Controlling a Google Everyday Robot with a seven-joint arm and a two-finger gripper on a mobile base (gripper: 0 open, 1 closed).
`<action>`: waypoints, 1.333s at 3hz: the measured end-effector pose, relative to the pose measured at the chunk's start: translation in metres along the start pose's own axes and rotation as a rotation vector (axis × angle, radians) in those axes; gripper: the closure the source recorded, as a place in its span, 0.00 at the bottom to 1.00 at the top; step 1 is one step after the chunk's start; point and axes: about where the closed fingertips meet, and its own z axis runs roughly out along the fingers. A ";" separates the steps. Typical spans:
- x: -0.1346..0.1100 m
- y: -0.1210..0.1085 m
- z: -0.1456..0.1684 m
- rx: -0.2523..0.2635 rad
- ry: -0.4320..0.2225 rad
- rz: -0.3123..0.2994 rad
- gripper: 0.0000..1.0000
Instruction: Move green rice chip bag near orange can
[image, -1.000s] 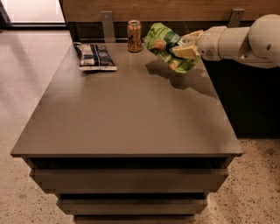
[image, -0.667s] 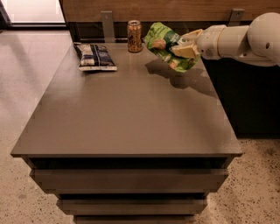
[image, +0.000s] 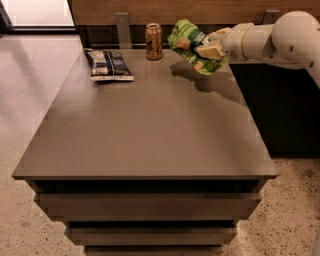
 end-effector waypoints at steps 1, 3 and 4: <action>0.006 -0.018 0.015 0.069 0.002 0.009 1.00; 0.011 -0.040 0.042 0.129 -0.005 0.023 1.00; 0.013 -0.049 0.061 0.141 0.003 0.028 1.00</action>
Offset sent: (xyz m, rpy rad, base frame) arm 0.0654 -0.0127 -0.0029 0.0409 -0.0765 -0.1373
